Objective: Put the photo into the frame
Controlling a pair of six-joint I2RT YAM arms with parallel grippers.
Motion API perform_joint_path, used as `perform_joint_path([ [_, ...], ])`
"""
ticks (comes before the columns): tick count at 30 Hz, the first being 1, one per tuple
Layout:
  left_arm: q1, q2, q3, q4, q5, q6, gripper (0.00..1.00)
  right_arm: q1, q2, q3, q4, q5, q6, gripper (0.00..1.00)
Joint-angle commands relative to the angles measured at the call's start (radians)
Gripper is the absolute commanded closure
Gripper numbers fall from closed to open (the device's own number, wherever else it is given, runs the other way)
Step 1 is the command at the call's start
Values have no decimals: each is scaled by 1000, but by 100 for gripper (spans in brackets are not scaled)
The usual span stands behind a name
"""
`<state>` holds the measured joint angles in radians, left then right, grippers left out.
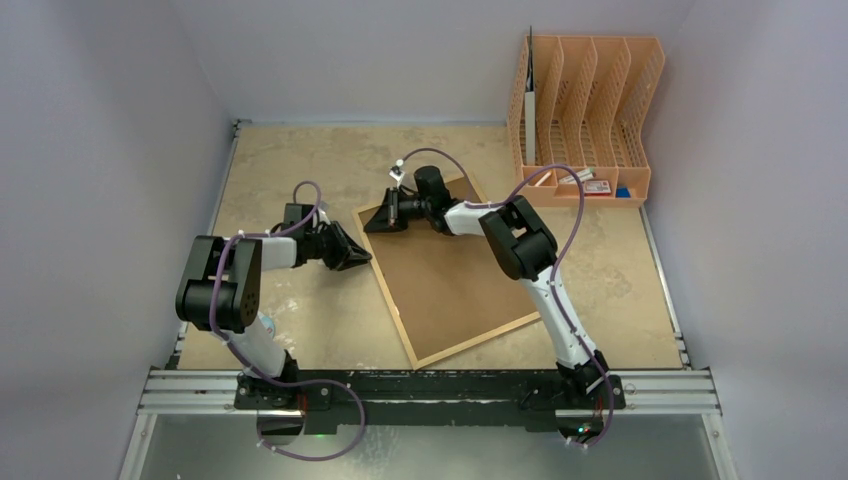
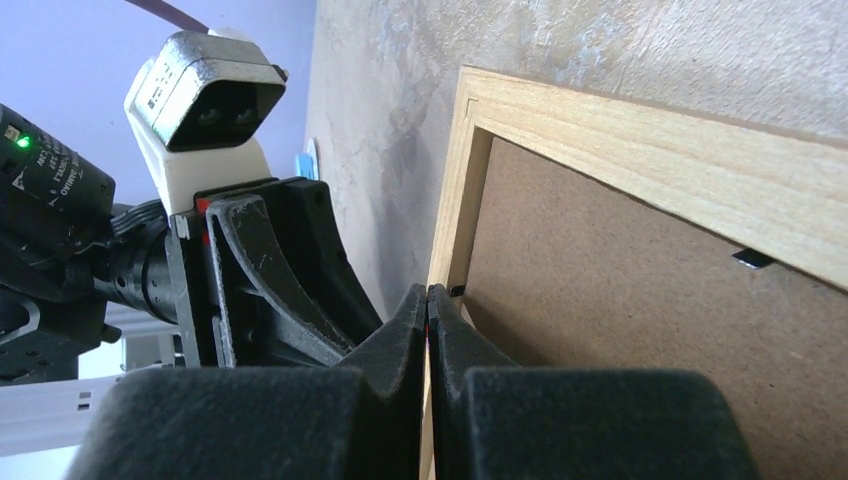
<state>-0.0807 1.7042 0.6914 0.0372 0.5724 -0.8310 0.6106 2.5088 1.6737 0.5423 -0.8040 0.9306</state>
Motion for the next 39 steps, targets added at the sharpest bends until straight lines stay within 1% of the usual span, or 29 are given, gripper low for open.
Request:
perform_joint_path([
  [1,-2,78,-66,-149,-232,61,81,6,44,9,-104,89,-66,98],
  [7,-2,77,-67,-151,-232,61,82,7,44,8,-146,137,-88,98],
  [11,-2,74,-67,-151,-233,61,82,7,36,6,-200,202,-118,98],
  [16,-2,73,-67,-153,-236,61,82,7,36,17,-264,225,-164,98],
  [20,-2,72,-66,-153,-238,61,82,6,22,-5,-262,190,-187,98],
  [23,-2,74,-64,-153,-238,61,82,6,14,-26,-235,97,-194,98],
  [25,-3,75,-64,-155,-239,61,82,6,4,-36,-226,69,-199,98],
  [29,-2,75,-61,-157,-243,60,82,6,-15,-51,-242,56,-204,98],
  [35,-2,76,-59,-156,-243,61,82,5,-10,-31,-249,52,-205,96],
  [39,-2,78,-59,-156,-244,61,82,6,-24,-22,-181,28,-168,93],
])
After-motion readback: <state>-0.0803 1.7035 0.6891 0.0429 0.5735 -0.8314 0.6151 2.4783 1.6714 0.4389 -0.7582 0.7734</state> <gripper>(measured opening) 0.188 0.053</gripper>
